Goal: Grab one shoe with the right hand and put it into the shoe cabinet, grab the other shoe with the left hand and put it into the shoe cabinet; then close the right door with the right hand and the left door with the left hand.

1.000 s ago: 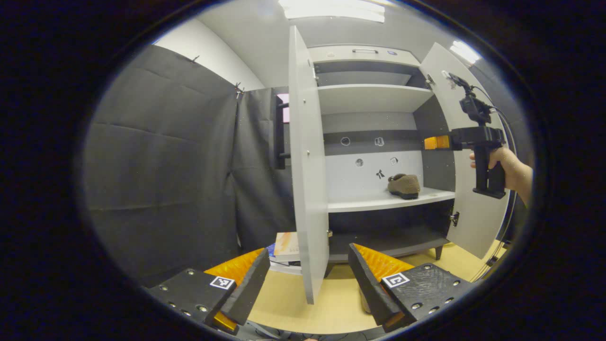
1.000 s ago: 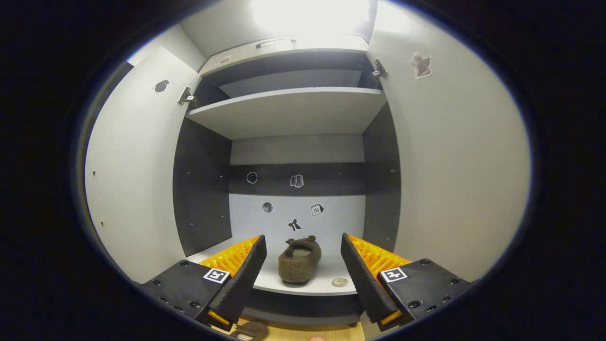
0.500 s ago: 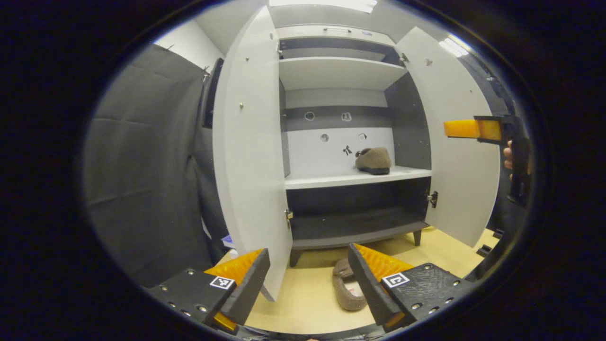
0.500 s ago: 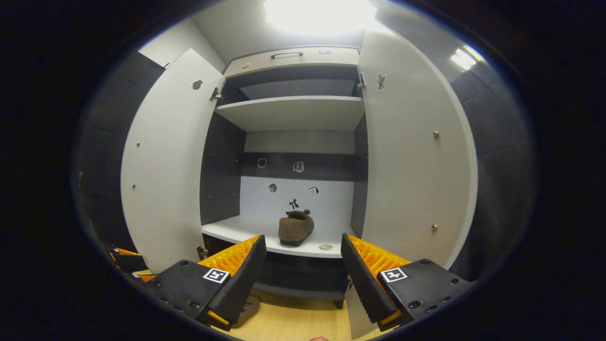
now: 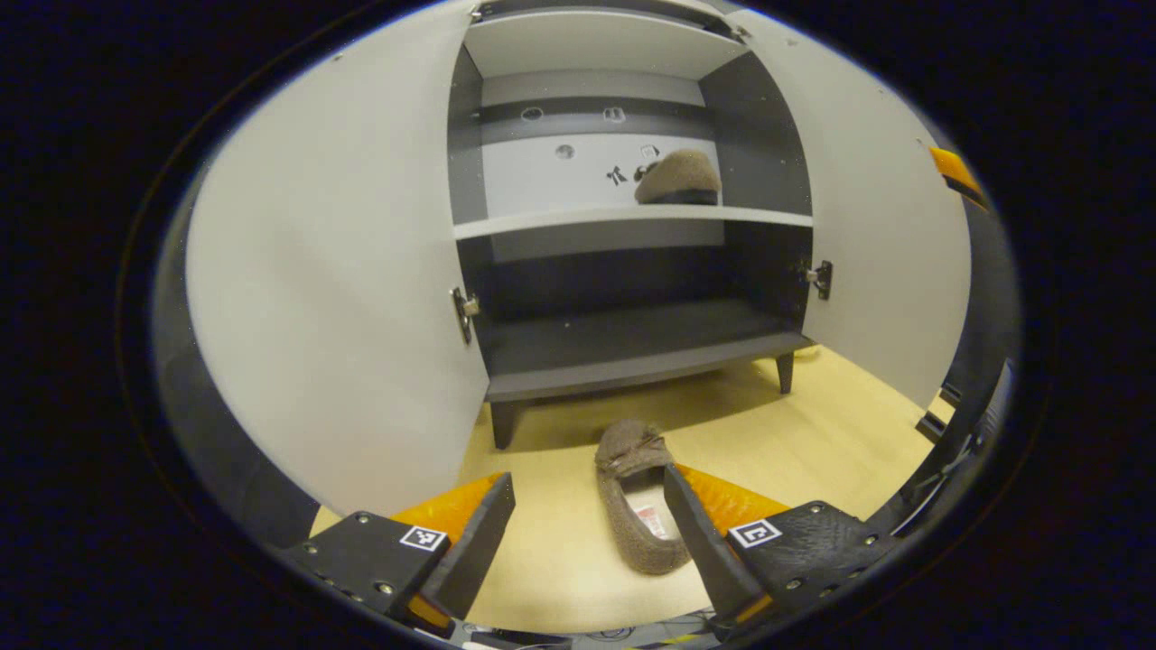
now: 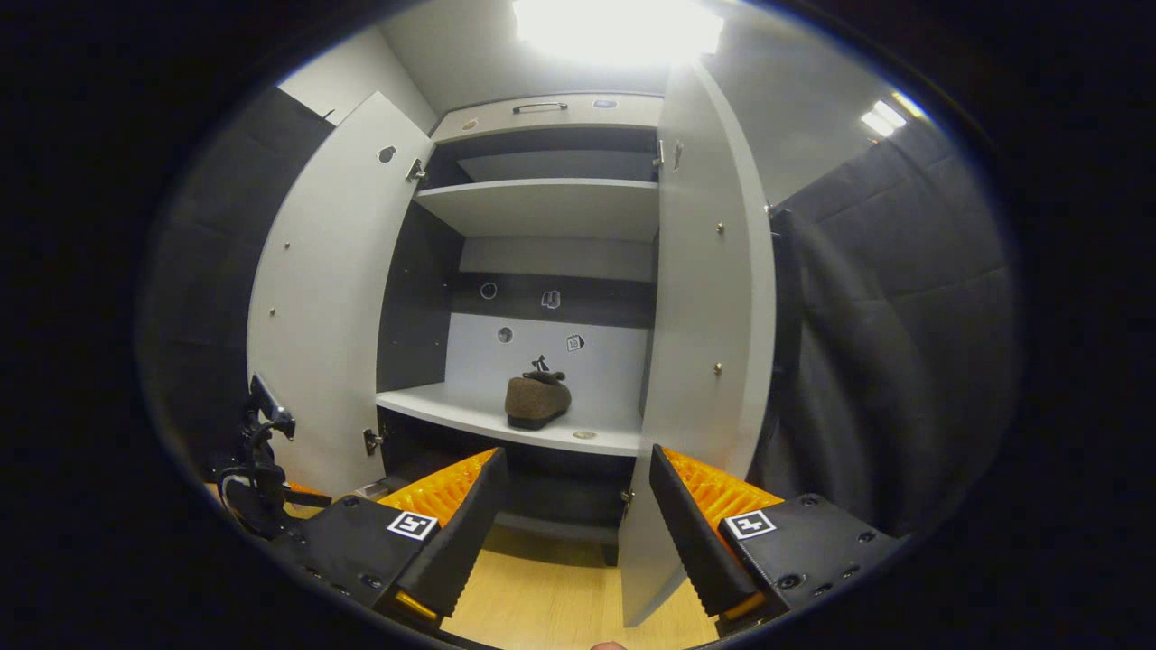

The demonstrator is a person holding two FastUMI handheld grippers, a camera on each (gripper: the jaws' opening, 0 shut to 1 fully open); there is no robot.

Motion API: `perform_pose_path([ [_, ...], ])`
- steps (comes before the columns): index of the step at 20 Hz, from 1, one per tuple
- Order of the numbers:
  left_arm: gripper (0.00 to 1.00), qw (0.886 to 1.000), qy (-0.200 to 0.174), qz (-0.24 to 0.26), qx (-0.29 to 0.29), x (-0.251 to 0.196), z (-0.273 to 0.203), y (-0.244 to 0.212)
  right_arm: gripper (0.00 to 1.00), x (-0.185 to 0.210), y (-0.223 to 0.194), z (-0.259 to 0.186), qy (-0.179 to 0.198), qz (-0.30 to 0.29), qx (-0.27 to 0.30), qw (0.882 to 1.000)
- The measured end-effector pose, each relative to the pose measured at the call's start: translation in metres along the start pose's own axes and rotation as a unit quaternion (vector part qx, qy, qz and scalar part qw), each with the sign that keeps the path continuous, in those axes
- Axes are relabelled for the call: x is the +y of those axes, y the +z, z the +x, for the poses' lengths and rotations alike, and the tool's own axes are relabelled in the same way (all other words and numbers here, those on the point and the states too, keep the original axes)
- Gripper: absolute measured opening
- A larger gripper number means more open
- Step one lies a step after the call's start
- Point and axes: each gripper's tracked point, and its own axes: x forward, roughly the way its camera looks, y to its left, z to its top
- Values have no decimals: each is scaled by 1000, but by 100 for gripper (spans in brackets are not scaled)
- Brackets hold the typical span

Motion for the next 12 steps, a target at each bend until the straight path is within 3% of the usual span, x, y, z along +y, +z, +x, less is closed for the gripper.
perform_pose_path([
  [5, 100, 998, -6, 10, 63, -8, 48, -30, 98, -25, -26, -16, -15, 35, 28, 999],
  [7, 97, 996, -9, 1, 87, -9, 64, -44, 98, -32, -29, -18, -17, 43, 29, 999],
  [12, 97, 989, 8, 26, 146, -10, 91, -75, 98, -37, -37, -22, -14, 33, 37, 999],
])
